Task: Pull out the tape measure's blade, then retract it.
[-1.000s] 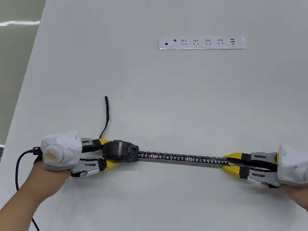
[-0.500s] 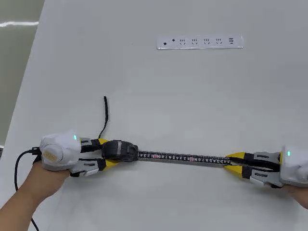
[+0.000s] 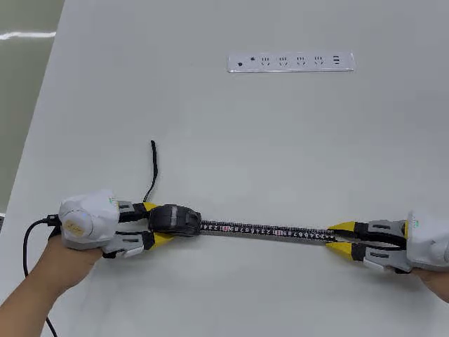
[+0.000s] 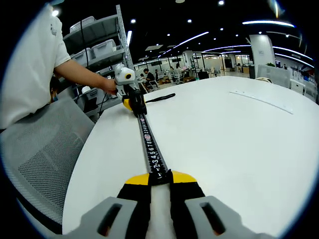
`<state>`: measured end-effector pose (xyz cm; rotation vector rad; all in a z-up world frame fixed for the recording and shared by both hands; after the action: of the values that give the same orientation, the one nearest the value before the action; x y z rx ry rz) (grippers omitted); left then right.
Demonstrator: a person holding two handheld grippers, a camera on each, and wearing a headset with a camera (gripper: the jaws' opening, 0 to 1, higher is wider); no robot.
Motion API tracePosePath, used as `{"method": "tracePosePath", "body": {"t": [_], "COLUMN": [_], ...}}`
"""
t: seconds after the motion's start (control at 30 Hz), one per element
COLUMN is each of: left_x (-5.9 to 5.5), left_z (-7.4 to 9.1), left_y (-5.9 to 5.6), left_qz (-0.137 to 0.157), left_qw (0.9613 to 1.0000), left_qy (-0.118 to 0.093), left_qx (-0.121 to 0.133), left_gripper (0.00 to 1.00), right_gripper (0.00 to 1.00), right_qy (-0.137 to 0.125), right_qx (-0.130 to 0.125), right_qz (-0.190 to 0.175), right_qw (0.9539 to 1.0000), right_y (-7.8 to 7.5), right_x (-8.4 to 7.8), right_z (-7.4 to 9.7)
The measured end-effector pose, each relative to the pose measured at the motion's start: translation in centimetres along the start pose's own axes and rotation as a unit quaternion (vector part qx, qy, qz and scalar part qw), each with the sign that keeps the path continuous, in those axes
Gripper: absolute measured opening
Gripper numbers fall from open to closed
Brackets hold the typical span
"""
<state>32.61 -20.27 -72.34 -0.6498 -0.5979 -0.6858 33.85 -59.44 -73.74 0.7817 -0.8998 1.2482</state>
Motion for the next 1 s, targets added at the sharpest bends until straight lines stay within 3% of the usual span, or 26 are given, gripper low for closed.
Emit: {"method": "tracePosePath", "body": {"t": [0.4,0.5,0.57,0.77,0.83,1.0], "left_x": [-0.1,-0.1,-0.1,-0.3,-0.3,-0.4], "left_z": [0.0,0.0,0.1,0.0,0.1,0.2], "left_y": [0.1,0.1,-0.1,-0.3,-0.2,-0.1], "left_qz": [0.004,0.011,0.024,0.015,0.018,0.025], "left_qw": [0.9999,0.9998,0.9996,0.9997,0.9996,0.9994], "left_qy": [0.010,0.013,0.009,0.017,0.014,0.011], "left_qx": [0.007,0.011,0.006,0.008,0.014,0.020], "left_gripper": [0.29,0.30,0.32,0.39,0.45,0.50], "right_gripper": [0.15,0.22,0.25,0.32,0.34,0.37], "right_qy": [0.007,0.002,0.004,0.008,0.007,0.006], "right_qx": [0.003,0.011,0.012,0.003,0.000,-0.010], "right_qz": [-0.014,-0.021,-0.016,-0.010,-0.014,-0.018], "right_qw": [0.9999,0.9997,0.9998,0.9999,0.9999,0.9998], "right_y": [0.3,0.7,0.8,1.0,1.0,0.7], "right_x": [0.4,0.6,0.6,1.0,1.1,0.6], "right_z": [0.0,0.0,-0.1,-0.3,-0.2,0.1]}}
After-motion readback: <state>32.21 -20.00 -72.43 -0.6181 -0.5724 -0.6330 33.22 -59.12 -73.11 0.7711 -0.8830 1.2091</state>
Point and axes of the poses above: the centre of the closed fingertips' face, and the gripper's own axes: z roughly backward along the fingers, y roughly to its left, x roughly out of its top, the point moved 7 cm from there along z, roughly backward along the fingers, and after that the axes turned 13 degrees about z, right-handed, at the moved point
